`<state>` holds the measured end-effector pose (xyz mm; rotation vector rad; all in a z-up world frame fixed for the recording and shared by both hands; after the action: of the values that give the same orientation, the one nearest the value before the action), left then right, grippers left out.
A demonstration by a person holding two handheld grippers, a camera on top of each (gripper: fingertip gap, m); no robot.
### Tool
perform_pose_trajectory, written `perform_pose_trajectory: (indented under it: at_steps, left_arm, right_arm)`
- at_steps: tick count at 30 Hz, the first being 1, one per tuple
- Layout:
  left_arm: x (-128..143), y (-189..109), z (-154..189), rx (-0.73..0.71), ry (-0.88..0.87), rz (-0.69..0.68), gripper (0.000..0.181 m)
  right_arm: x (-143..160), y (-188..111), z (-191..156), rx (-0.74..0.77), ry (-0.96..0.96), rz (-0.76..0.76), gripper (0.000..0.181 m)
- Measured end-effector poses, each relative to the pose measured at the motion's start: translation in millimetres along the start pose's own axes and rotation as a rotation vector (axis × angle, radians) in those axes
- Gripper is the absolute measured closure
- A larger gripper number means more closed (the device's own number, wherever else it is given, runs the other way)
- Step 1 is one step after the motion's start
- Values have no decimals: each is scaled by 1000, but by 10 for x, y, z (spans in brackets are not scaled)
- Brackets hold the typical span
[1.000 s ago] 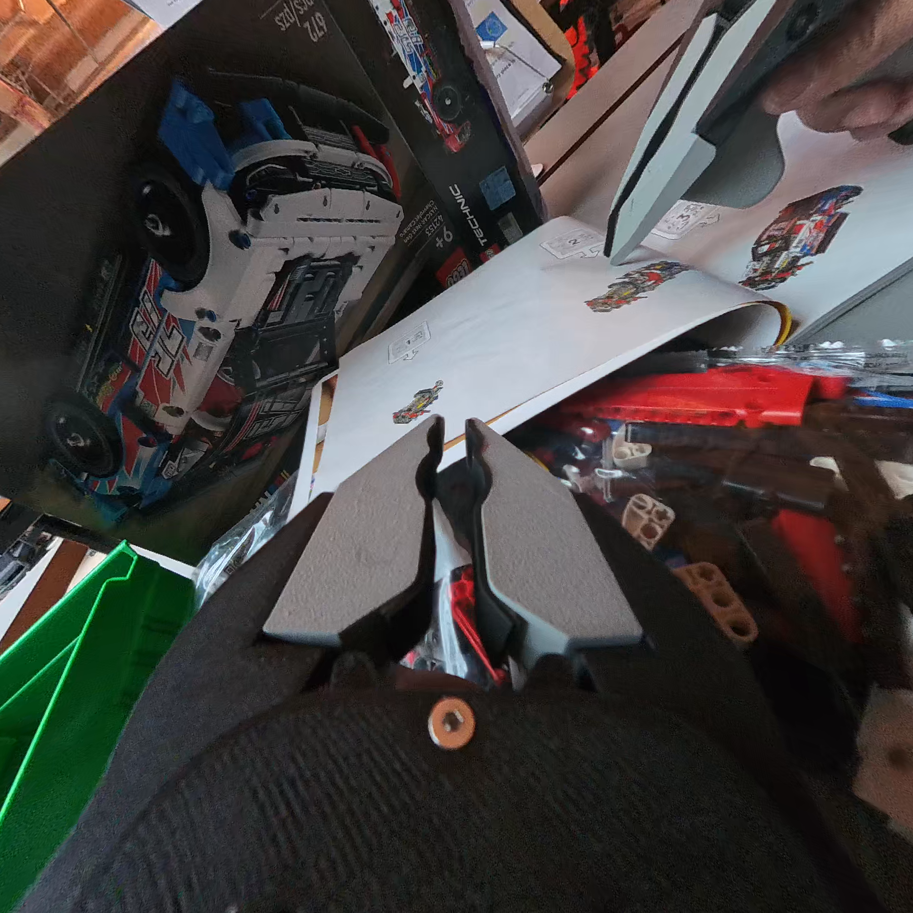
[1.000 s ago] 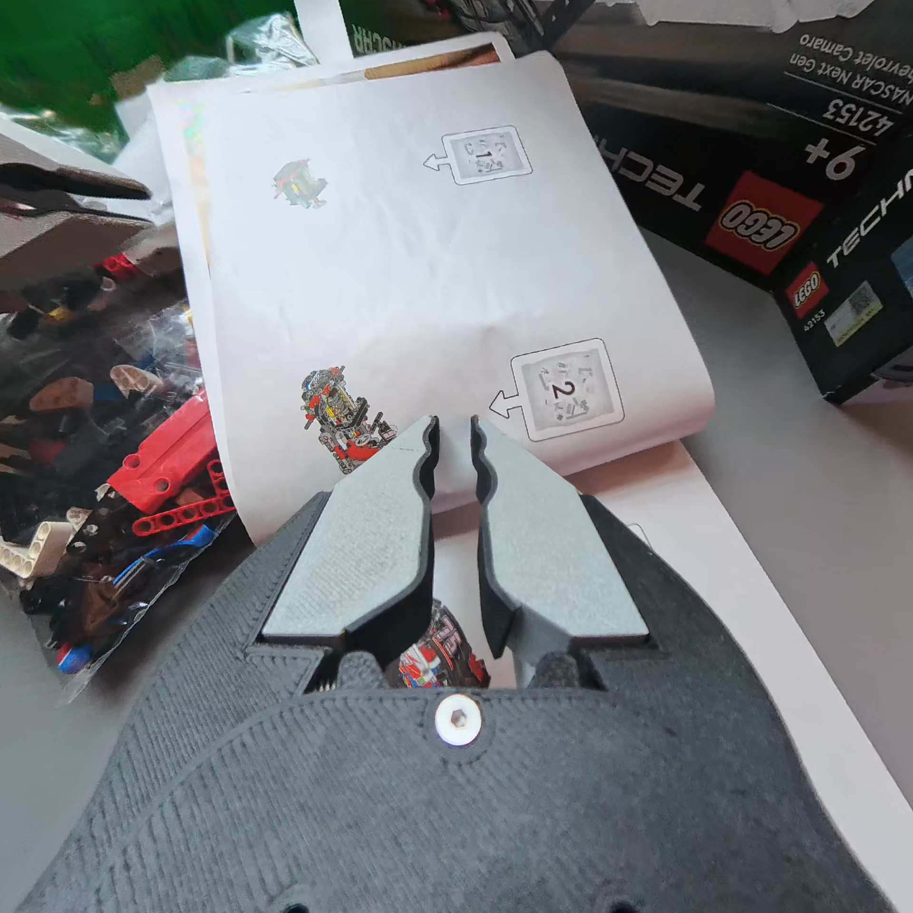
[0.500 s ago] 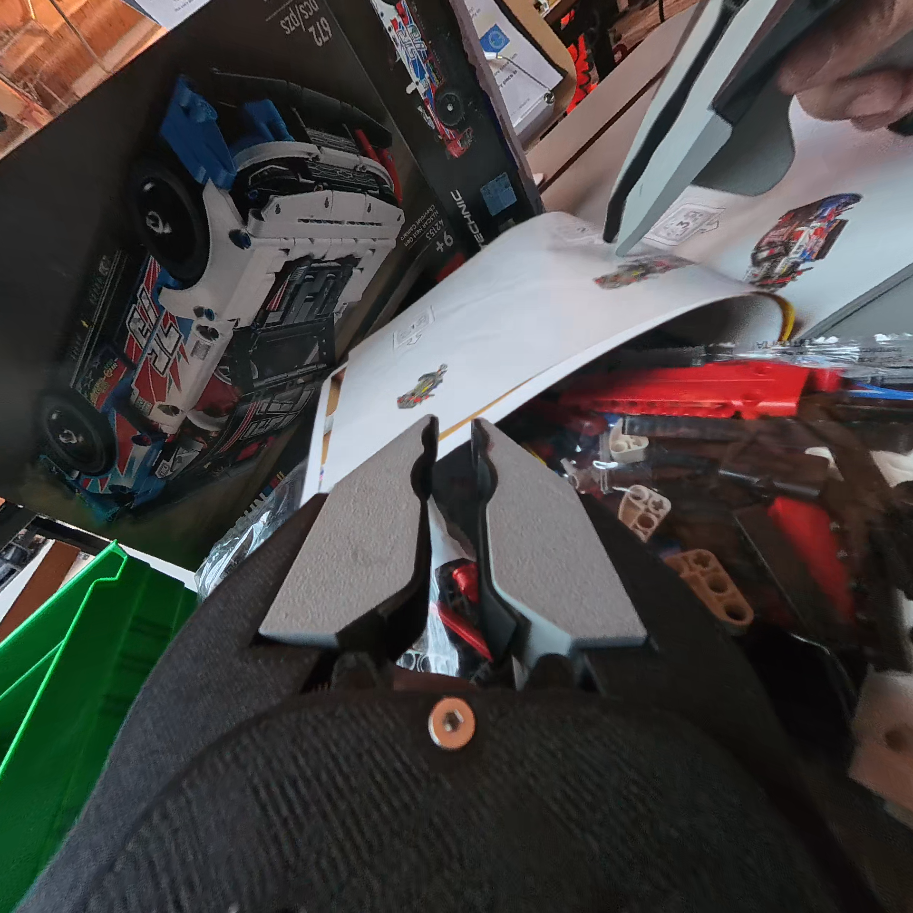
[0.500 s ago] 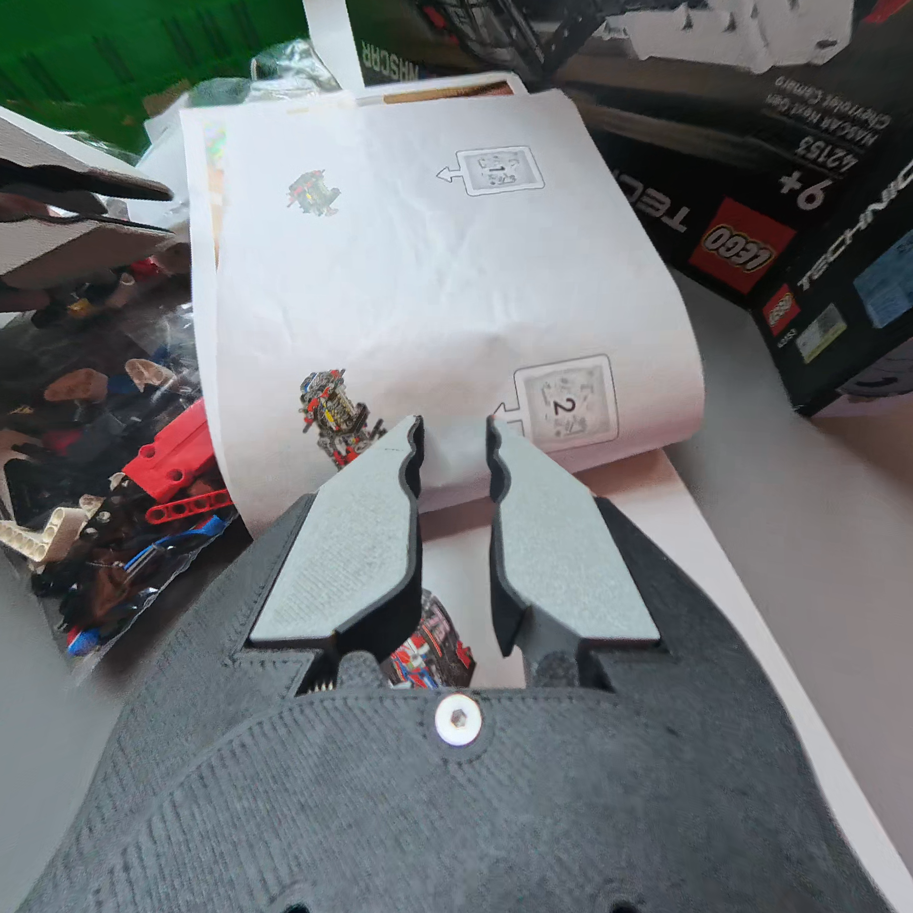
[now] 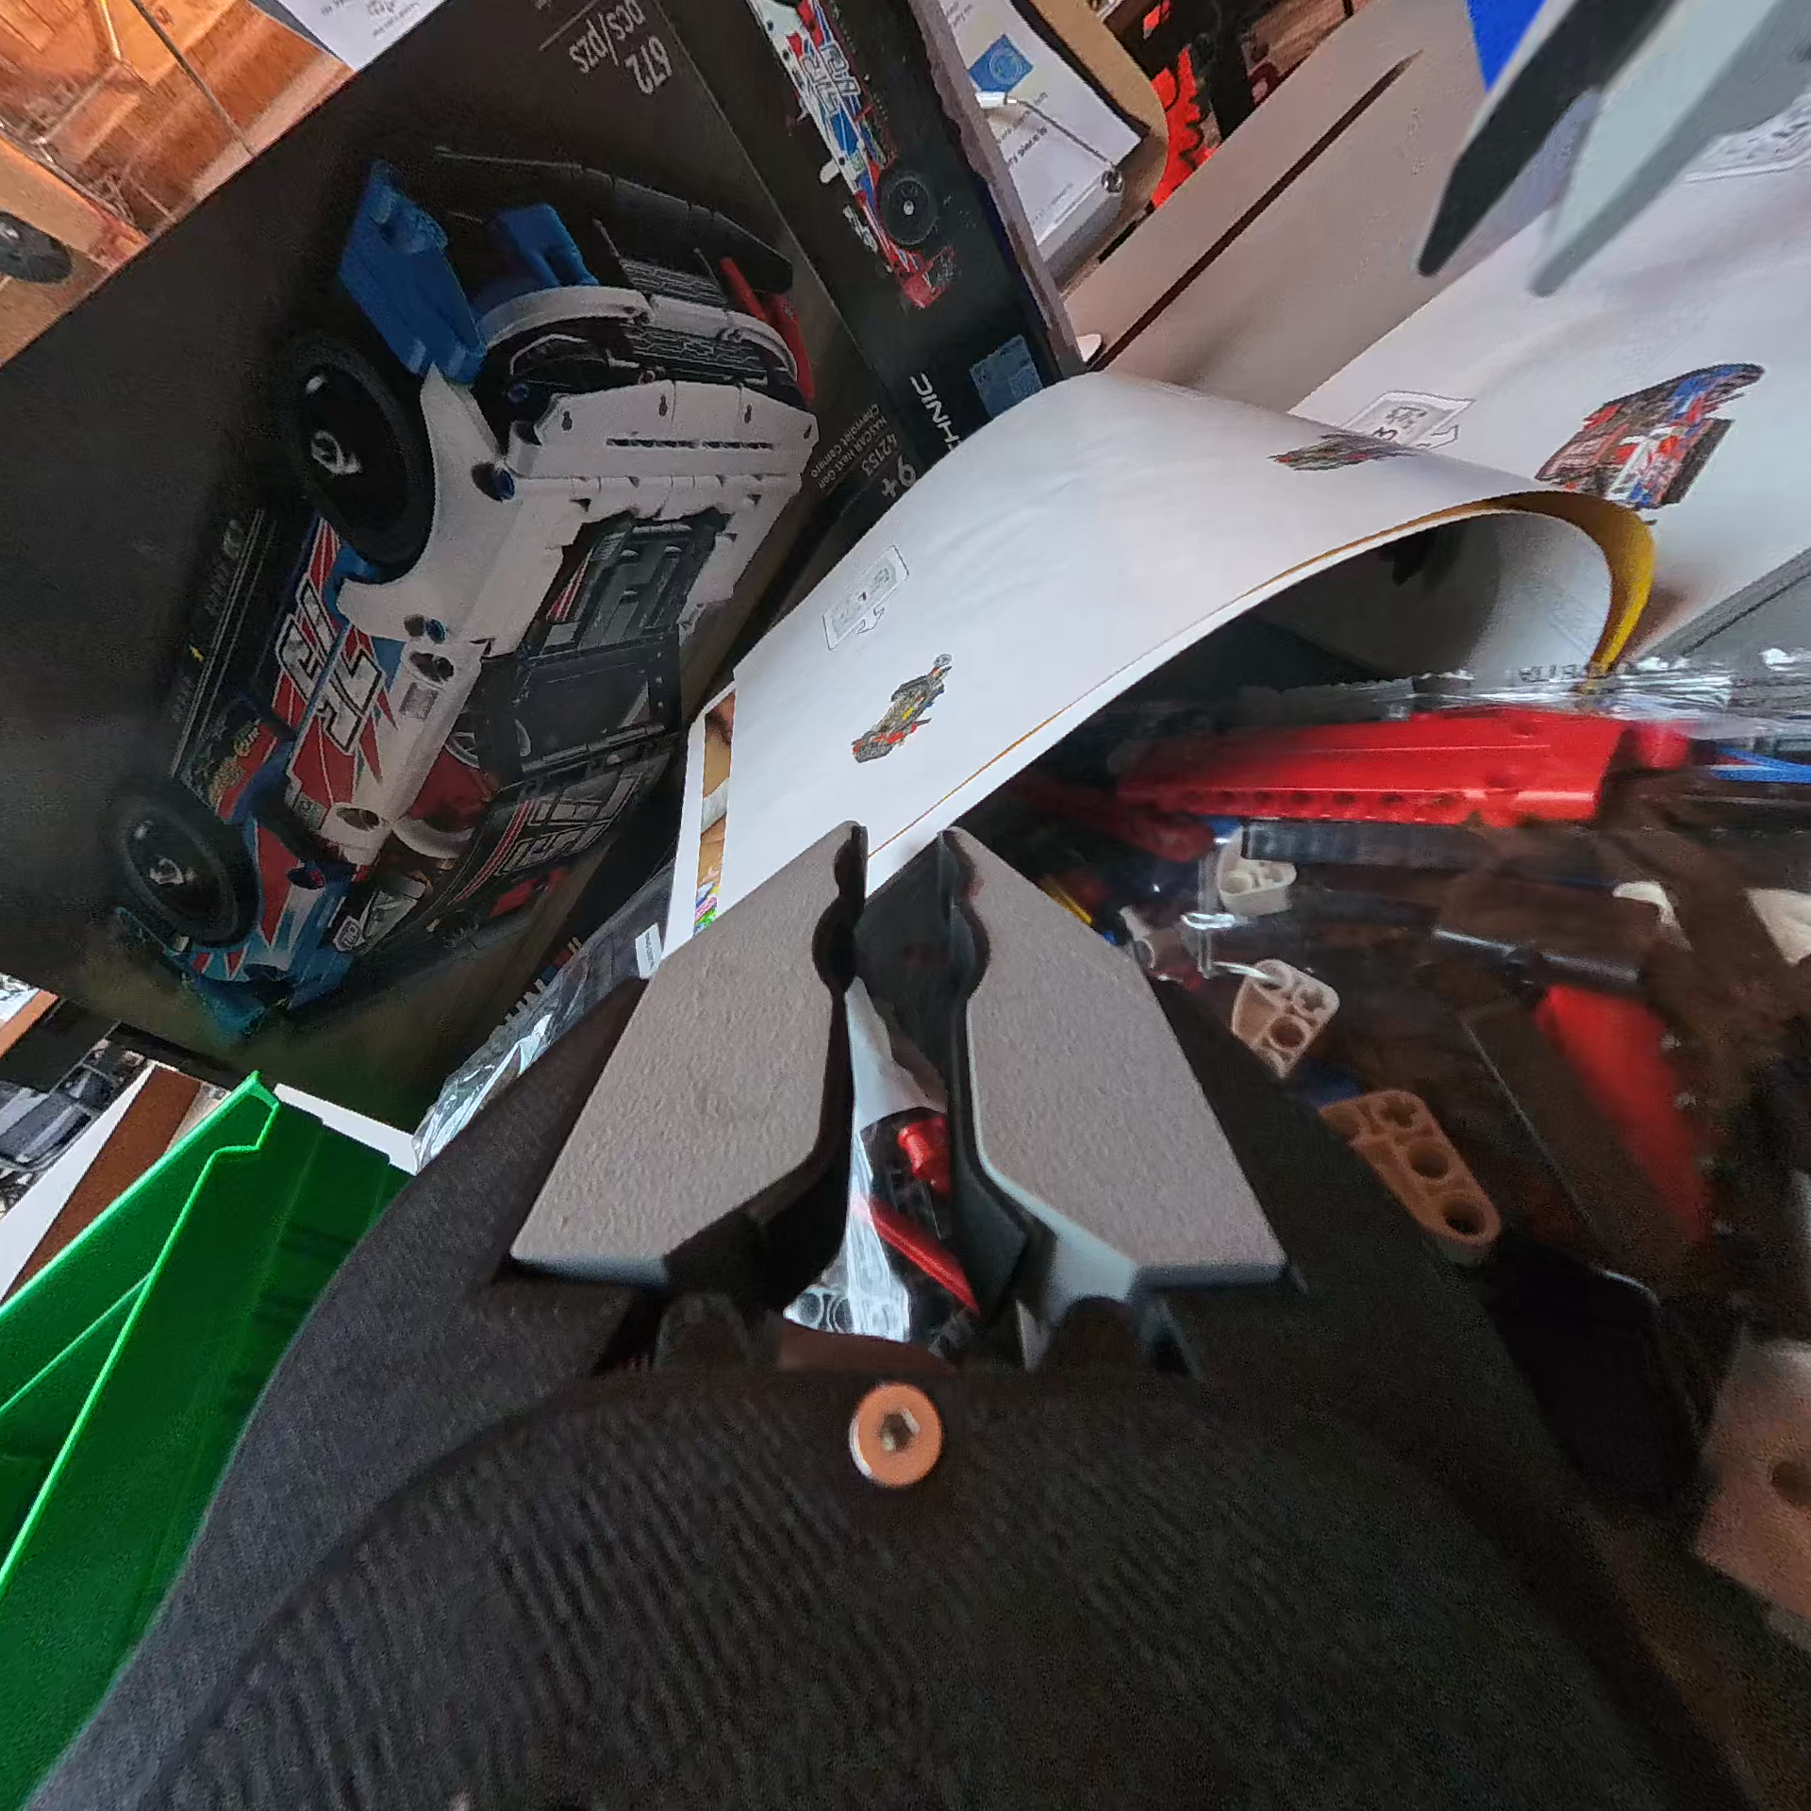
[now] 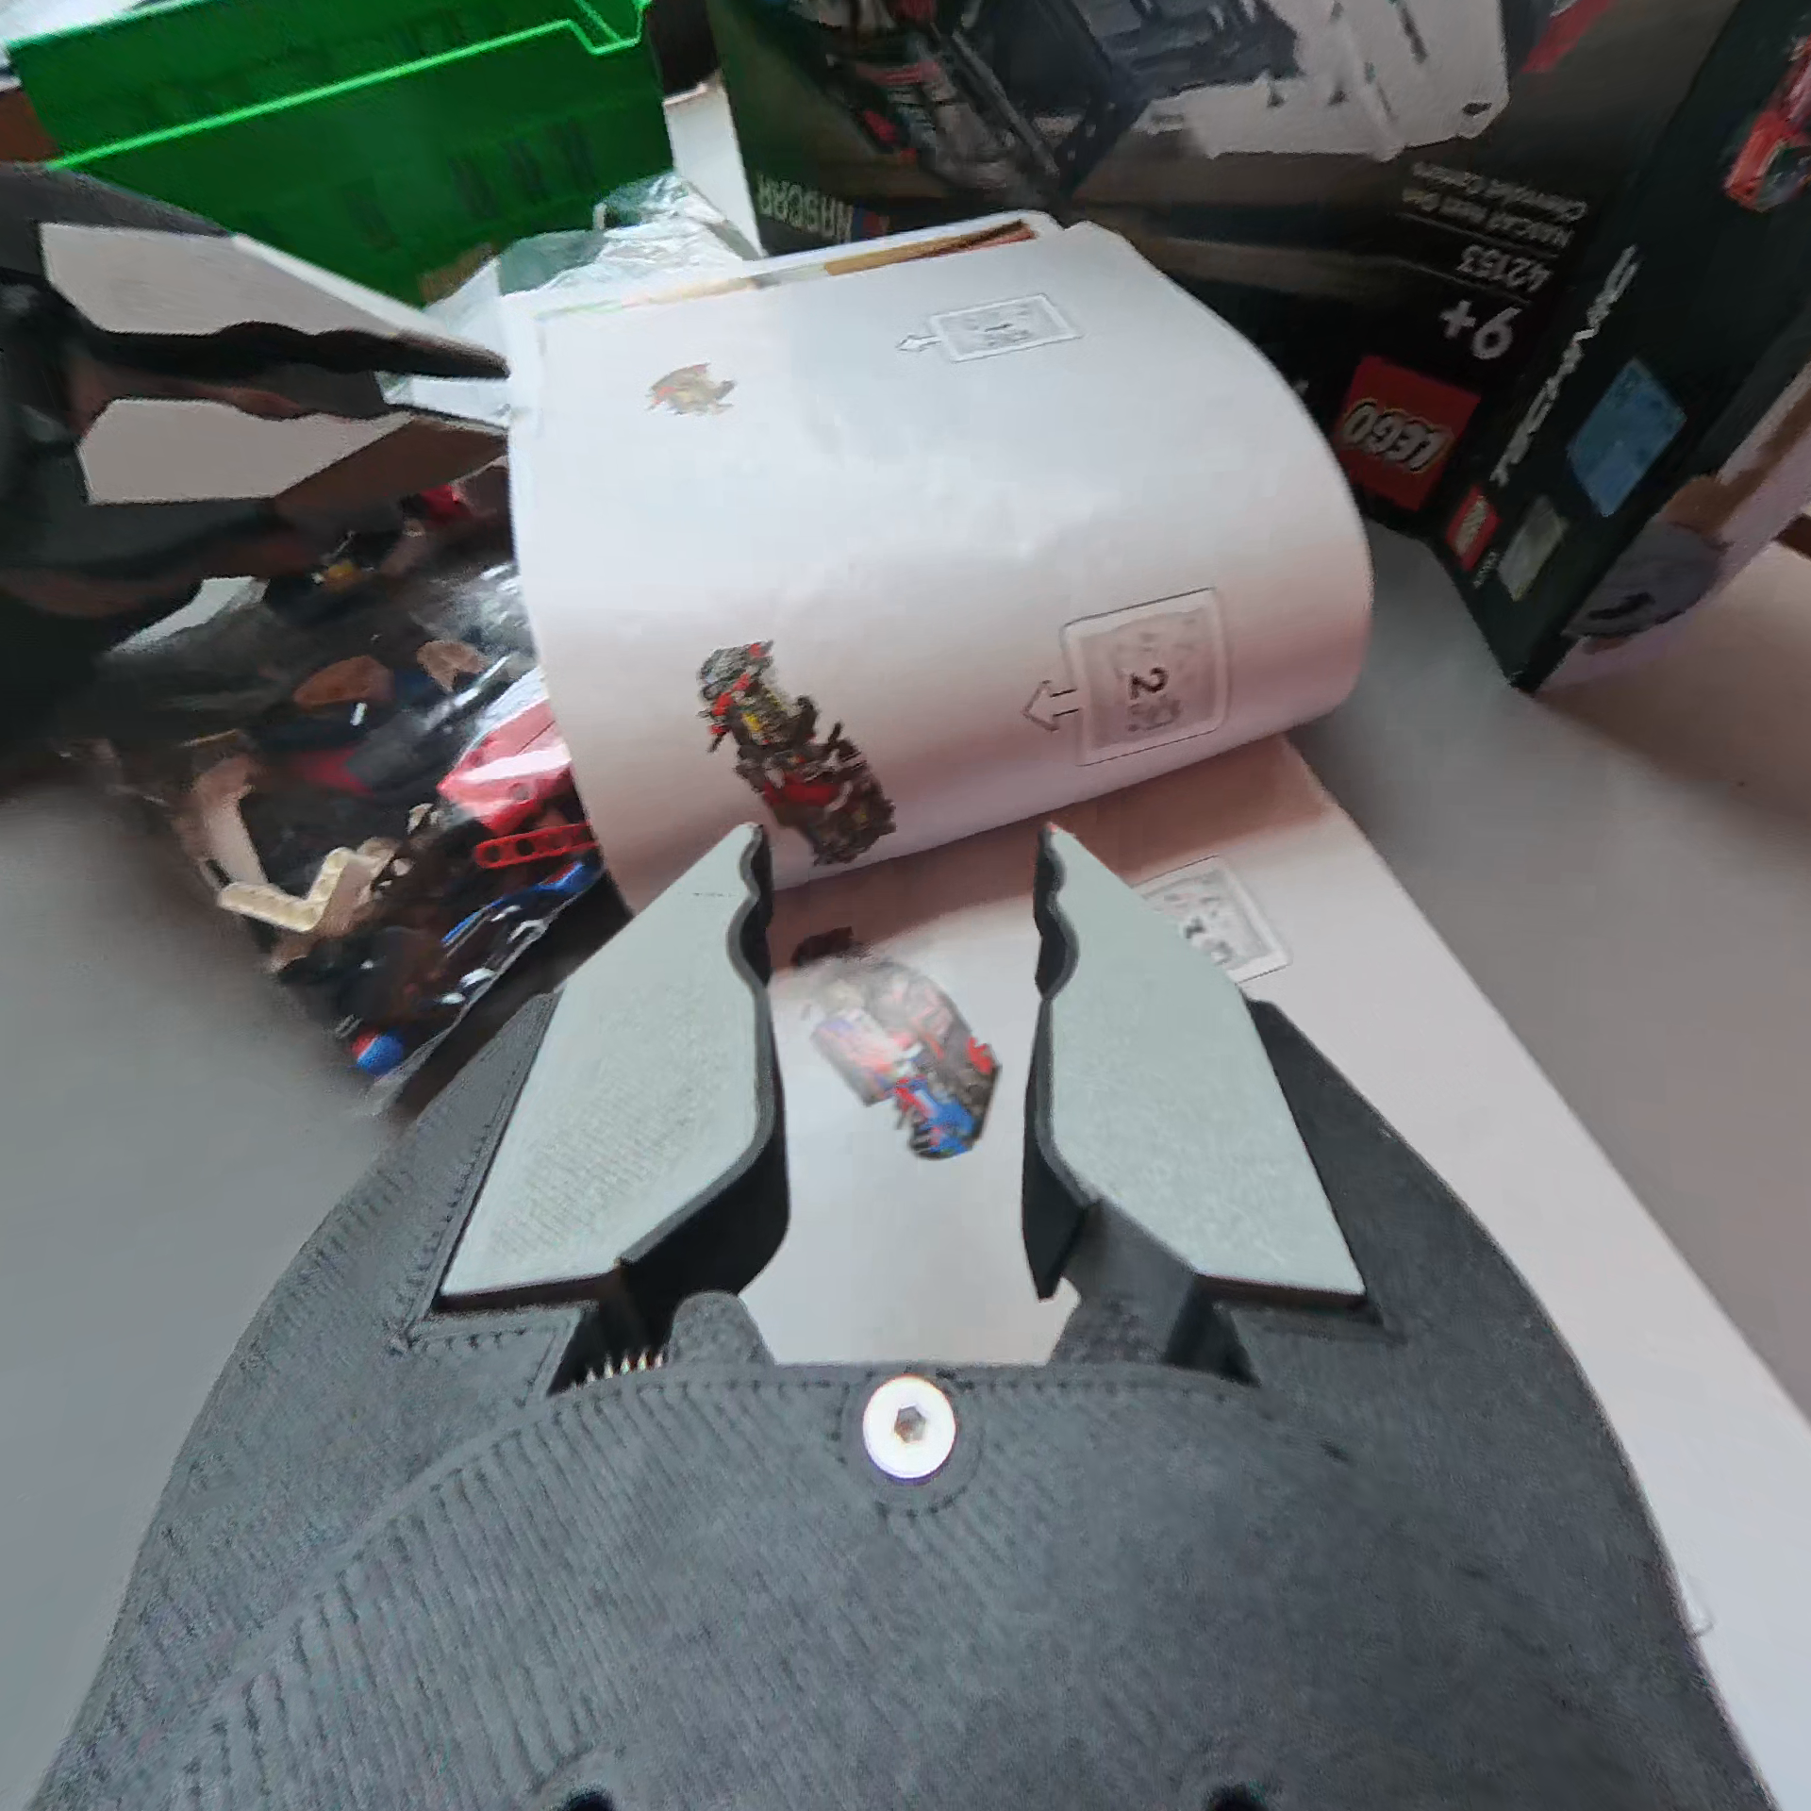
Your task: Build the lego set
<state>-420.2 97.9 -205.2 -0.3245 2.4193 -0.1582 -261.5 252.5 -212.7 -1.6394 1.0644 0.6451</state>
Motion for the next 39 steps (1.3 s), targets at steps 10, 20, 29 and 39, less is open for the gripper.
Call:
perform_pose_trajectory:
  at_steps: [10, 20, 29, 39]
  left_arm:
    - [7, -13, -10, -4, -14, 6, 167]
    - [8, -60, -33, 61, -107, -6, 160]
    - [-407, -421, -106, 270, -171, 63, 139]
    - [288, -1315, -255, 472, -264, -118, 110]
  right_arm:
    - [297, 340, -500, 112, -96, -111, 114]
    - [139, 616, -385, 262, -234, -178, 129]
    - [104, 449, -102, 309, -216, -156, 128]
    - [34, 163, -257, 173, -173, 90, 131]
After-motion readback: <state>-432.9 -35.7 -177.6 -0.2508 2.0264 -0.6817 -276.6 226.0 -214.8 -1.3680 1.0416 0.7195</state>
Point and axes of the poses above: each gripper's, where its closed fingertips meet, y out along the fingers, x out of its underside, z = x × y across the jaws, the point moved 4 cm from there along -y, back along the fingers, and after that the axes turned 15 degrees about y, right-handed, at the moved point
